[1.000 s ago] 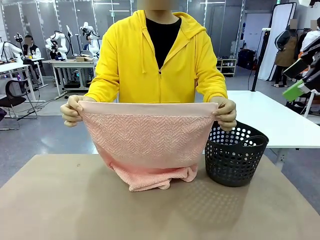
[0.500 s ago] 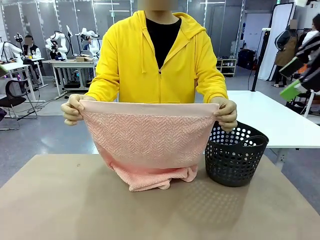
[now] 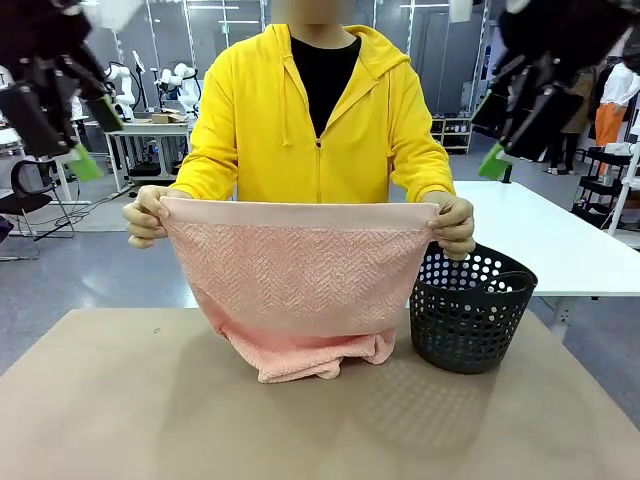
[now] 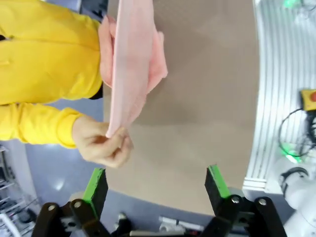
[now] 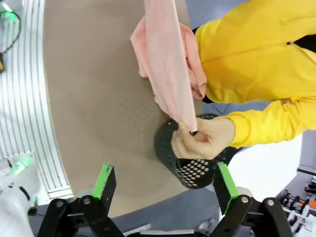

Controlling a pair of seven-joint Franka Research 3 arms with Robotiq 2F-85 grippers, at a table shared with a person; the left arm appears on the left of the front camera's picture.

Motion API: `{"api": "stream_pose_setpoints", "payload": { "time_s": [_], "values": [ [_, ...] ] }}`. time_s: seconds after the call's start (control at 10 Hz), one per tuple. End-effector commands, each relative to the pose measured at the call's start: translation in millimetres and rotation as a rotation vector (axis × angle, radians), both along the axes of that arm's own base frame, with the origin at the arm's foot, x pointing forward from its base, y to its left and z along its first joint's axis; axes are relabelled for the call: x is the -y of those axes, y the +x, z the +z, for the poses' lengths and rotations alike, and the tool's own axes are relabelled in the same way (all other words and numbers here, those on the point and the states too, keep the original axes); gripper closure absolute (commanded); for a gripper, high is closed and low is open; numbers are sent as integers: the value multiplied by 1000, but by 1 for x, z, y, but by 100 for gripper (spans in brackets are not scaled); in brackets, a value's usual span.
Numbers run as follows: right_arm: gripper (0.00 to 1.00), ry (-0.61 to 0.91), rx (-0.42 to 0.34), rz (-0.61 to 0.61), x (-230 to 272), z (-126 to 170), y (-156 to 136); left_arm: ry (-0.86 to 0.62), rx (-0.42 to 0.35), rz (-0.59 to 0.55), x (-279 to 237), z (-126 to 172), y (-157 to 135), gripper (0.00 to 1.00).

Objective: Fold the towel.
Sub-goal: Grab the top end of the 100 cm Hotel Towel extended by the human.

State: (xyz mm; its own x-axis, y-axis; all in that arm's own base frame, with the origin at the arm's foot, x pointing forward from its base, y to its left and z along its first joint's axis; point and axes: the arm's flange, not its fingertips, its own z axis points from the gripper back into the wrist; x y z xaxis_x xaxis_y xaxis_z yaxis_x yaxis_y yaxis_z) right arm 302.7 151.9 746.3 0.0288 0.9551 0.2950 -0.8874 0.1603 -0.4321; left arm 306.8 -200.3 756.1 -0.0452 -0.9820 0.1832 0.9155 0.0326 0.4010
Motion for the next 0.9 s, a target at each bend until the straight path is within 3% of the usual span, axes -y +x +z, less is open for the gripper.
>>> {"api": "stream_pose_setpoints", "payload": {
  "time_s": [0.0, 0.5, 0.8],
  "values": [
    [0, -44, 27, 13, -8, 5, 17, 64, 0, 20, 24, 8, 15, 0],
    [0, -64, -29, 43, -36, -26, 74, 121, -21, 11, 59, -34, 63, 0],
    [0, -93, -95, 91, -52, -55, 103, 107, -87, -16, 63, -64, 87, 0]
  ]
}}
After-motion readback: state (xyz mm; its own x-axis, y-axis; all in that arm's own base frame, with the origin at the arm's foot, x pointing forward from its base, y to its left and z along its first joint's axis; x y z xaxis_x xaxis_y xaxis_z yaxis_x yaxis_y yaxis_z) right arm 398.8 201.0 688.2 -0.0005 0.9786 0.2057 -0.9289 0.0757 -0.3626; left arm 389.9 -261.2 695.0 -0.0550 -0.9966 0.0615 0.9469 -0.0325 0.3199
